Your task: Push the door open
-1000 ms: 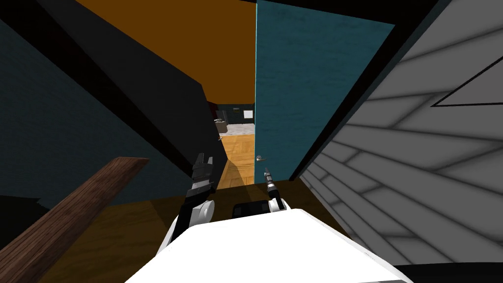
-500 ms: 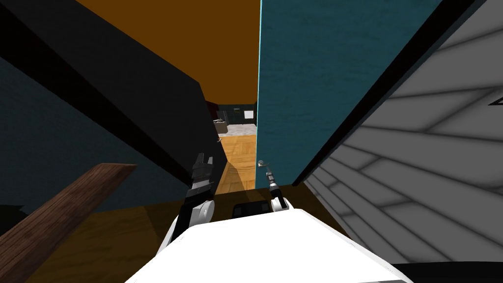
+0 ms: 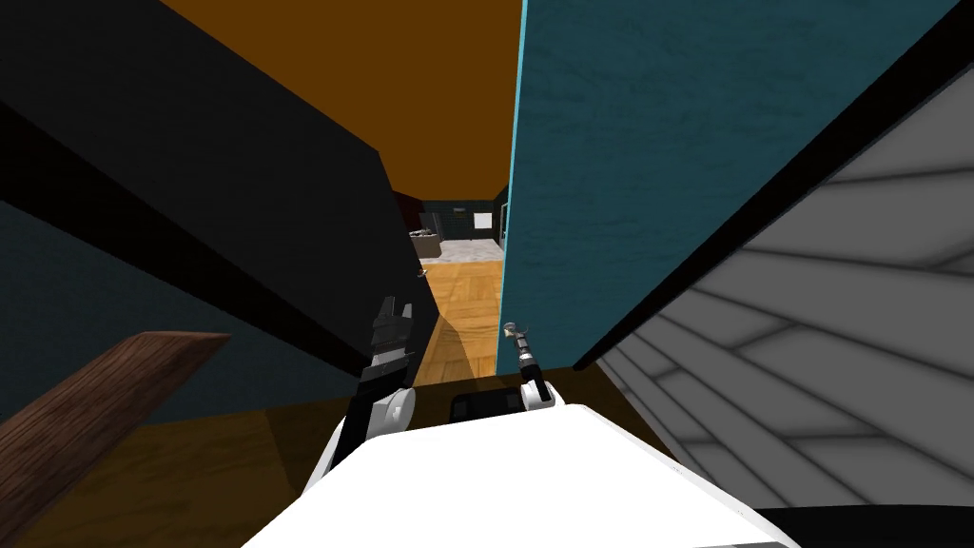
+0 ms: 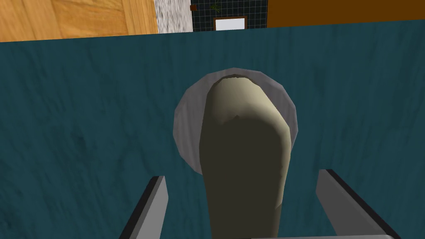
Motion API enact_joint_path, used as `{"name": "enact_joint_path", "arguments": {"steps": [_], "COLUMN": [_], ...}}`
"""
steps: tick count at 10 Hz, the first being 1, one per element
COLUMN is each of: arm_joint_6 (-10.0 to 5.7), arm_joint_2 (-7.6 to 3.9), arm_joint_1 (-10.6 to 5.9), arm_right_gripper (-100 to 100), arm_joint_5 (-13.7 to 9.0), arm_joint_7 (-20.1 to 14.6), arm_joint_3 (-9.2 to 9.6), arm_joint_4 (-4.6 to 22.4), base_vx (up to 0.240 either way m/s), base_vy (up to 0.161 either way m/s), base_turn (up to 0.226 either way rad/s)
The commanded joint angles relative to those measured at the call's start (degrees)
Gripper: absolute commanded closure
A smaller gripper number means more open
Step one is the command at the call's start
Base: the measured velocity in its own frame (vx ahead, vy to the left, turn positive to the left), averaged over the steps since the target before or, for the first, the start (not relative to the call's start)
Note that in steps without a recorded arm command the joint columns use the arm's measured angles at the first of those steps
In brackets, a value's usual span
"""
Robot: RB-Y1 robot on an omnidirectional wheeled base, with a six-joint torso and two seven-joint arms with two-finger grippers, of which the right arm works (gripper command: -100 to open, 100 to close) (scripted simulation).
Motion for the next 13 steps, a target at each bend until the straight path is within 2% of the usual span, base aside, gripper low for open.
{"name": "enact_joint_path", "arguments": {"steps": [1,6,7,13], "arm_joint_6": [-0.11,-0.11,0.02,-0.15], "arm_joint_2": [-0.09,-0.09,-0.92,-2.94], "arm_joint_1": [0.00,0.00,-0.04,-0.38], "arm_right_gripper": [100,100,100,100], "arm_joint_5": [0.0,0.0,-0.3,-1.7], "arm_joint_7": [0.0,0.0,0.2,1.0], "arm_joint_3": [0.00,0.00,-0.76,-3.68], "arm_joint_4": [0.1,0.1,0.3,0.7], "base_vx": [-0.011,-0.014,0.116,0.179], "base_vy": [0.003,0.001,0.039,0.043], "base_turn": [-0.006,-0.001,-0.018,-0.045]}}
